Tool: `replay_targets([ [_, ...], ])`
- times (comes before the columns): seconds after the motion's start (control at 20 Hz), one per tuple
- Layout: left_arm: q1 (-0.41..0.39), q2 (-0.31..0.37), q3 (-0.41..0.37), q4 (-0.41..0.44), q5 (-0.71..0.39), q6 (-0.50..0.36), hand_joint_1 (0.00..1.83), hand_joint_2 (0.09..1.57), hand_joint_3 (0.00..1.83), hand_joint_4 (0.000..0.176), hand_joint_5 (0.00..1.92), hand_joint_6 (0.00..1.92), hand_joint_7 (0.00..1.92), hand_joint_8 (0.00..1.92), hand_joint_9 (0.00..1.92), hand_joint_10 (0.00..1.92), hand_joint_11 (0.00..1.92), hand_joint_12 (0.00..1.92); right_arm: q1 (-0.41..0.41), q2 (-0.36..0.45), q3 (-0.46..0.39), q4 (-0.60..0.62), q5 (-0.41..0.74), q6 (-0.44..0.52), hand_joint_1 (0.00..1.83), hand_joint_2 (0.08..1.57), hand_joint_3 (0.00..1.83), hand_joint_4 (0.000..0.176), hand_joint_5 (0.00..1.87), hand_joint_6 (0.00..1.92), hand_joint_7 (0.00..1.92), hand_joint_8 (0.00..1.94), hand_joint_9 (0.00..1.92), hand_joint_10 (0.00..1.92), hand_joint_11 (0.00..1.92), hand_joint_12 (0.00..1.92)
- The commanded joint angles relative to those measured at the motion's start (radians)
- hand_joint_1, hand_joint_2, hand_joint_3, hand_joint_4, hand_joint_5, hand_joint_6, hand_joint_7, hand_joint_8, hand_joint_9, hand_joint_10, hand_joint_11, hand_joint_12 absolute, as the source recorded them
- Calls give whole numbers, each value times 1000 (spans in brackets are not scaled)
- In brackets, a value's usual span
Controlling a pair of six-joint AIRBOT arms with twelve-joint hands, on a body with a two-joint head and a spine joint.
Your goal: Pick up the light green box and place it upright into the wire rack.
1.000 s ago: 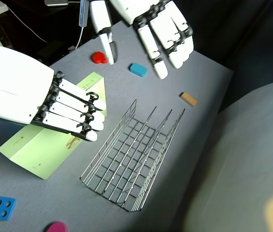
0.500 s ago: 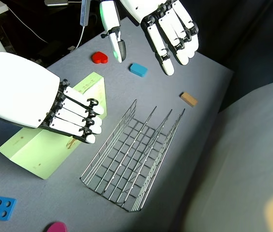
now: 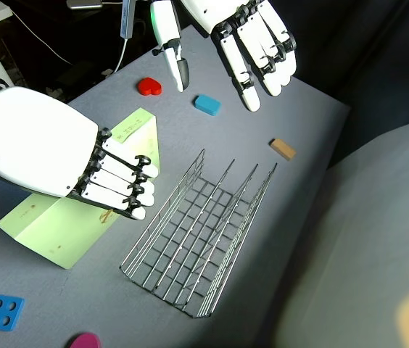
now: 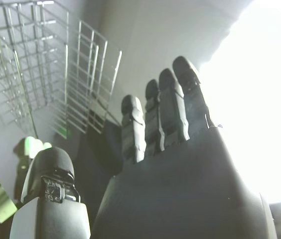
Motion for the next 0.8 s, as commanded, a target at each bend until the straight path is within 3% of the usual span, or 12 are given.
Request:
replay_targets([
  [0.0,-6,2,0,70,-23,7,146,1221,2,108,229,1,154,2,139,3,0,488,6,-1,0,-59,35,6,845,940,0,32,139,7,136,5,73,1,0,407],
  [0.25,-6,2,0,66,-23,10,149,1224,2,108,228,1,151,0,140,2,0,463,6,-2,5,-60,39,6,863,945,0,27,181,7,199,9,136,11,0,585],
  [0.35,-8,2,-1,53,-23,23,150,1226,2,108,232,2,151,0,140,1,0,461,6,-3,8,-61,40,6,883,962,3,0,260,12,295,9,250,19,0,849],
  [0.45,-8,4,-2,41,-22,35,151,1228,2,108,229,0,151,0,139,0,0,439,3,-3,8,-78,40,9,921,1037,6,0,325,6,368,3,356,14,28,1031],
  [0.7,-9,5,-4,41,-20,38,147,1231,2,109,217,0,148,0,139,0,0,456,1,-3,8,-94,40,12,1086,1136,1,0,703,21,824,20,835,56,443,1096],
  [0.75,-10,5,-4,41,-19,38,147,1232,2,109,212,0,148,0,139,0,0,458,1,-3,8,-96,40,12,1231,1171,4,0,734,988,966,1066,1032,141,613,1203],
])
